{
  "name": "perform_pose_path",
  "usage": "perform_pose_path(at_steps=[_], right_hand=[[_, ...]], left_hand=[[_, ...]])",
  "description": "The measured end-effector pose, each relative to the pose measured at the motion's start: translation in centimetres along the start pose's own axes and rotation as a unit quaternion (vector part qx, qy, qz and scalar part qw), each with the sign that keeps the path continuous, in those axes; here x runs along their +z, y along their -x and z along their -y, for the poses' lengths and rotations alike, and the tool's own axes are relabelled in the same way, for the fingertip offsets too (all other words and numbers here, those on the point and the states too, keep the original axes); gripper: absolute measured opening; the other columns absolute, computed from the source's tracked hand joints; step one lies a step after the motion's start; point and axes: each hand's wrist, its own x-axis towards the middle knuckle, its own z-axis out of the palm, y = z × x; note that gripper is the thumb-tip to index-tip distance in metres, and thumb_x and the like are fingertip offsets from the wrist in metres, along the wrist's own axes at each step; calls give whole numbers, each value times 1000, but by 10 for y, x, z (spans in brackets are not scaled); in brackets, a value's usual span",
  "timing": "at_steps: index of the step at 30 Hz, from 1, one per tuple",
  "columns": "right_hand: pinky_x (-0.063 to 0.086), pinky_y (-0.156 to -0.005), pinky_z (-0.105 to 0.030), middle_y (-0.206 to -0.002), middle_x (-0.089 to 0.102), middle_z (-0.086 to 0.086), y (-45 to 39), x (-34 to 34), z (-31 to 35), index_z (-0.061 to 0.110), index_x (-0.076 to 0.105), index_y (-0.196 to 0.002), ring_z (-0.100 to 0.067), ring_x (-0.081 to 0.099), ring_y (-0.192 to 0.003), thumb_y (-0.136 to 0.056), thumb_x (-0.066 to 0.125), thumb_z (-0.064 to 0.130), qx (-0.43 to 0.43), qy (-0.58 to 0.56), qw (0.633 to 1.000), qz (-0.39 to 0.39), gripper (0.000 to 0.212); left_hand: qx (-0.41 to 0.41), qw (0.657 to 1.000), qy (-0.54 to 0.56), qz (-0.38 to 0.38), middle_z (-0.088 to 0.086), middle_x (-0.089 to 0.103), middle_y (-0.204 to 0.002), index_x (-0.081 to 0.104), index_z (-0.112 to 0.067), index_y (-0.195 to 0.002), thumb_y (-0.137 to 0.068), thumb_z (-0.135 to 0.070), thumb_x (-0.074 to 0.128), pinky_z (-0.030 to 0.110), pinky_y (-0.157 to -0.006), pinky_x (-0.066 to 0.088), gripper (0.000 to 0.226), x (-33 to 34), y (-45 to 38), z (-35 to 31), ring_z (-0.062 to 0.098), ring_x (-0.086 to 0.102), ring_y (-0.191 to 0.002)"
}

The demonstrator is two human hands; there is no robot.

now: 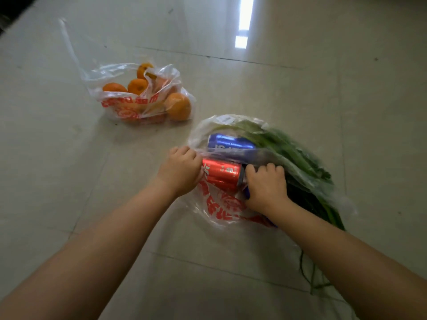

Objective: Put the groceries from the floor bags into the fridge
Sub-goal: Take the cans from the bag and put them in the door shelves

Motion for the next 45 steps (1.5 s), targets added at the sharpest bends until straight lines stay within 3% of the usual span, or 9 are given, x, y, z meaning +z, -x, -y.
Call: perform_pose_path(at_steps=[5, 9, 13, 15, 19, 23, 32, 37, 45], right_hand=[[35, -97, -37, -120, 54, -11, 32, 3, 5, 15, 46, -120, -29, 49, -115, -73, 68, 45, -41, -39, 998, -41, 60], [51, -59, -29, -68, 64, -6, 44, -3, -8, 16, 68, -77, -24, 63, -59, -25, 84, 55, -52, -45, 990, -123, 67], [50, -53, -31, -71, 62, -12, 56, -5, -20, 9, 69, -80, -28, 60, -55, -32, 86, 46, -57, -67, 990, -109, 63], [51, -54, -33, -79, 61, -16, 61, -7, -26, 6, 67, -89, -32, 61, -61, -40, 86, 41, -52, -94, 989, -98, 63], [46, -84, -33, -120, 46, -11, 61, -20, -27, 14, 48, -123, -29, 50, -106, -72, 71, 42, -45, -101, 992, -55, 63], [41, -96, -35, -134, 40, -7, 57, -20, -25, 19, 32, -137, -27, 42, -120, -79, 65, 43, -36, -125, 991, 3, 71], [46, -86, -35, -138, 40, -5, 59, -14, -18, 18, 32, -132, -30, 49, -114, -74, 72, 27, -5, -199, 980, 14, 71], [48, -85, -36, -137, 40, -7, 62, -8, -26, 16, 35, -130, -30, 54, -111, -71, 75, 20, -7, -248, 969, 11, 71], [38, -96, -30, -138, 44, 1, 65, -4, -22, 21, 31, -139, -24, 35, -120, -73, 73, 37, -14, -167, 986, -24, 80]], left_hand=[[-136, 970, 25, 199, 12, 61, -125, 56, -14, -121, -91, -31, 46, 33, -96, 41, 36, -15, -11, -4, 31, 53, -118], [-171, 951, 57, 252, 14, 56, -129, 43, -13, -126, -86, -27, 56, 37, -95, 44, 44, -17, -12, -3, 33, 53, -120], [-78, 987, -25, 140, 15, 60, -112, 57, -4, -116, -67, -15, 76, 34, -76, 51, 54, -10, -7, -9, 33, 58, -103], [-25, 993, -44, 108, 17, 69, -90, 69, 3, -99, -36, -8, 87, 29, -57, 54, 66, -8, -1, -10, 33, 67, -76], [-58, 984, 74, 154, 17, 42, -140, 39, -1, -138, -79, -12, 65, 39, -104, 40, 66, -7, -2, -17, 33, 42, -128], [-82, 972, 114, 189, 13, 42, -136, 40, -6, -131, -80, -24, 65, 34, -103, 37, 59, -21, 0, -20, 28, 40, -128], [-67, 959, 137, 239, 11, 56, -129, 42, -8, -129, -71, -32, 75, 34, -96, 43, 71, -25, 19, -34, 31, 56, -115], [-75, 955, 235, 167, 9, 59, -121, 54, -9, -122, -60, -28, 82, 30, -84, 47, 71, -50, 35, -36, 28, 59, -104], [-177, 941, 246, 148, 6, 44, -124, 44, -11, -126, -65, -32, 79, 31, -88, 45, 74, -61, 45, -58, 23, 48, -110]])
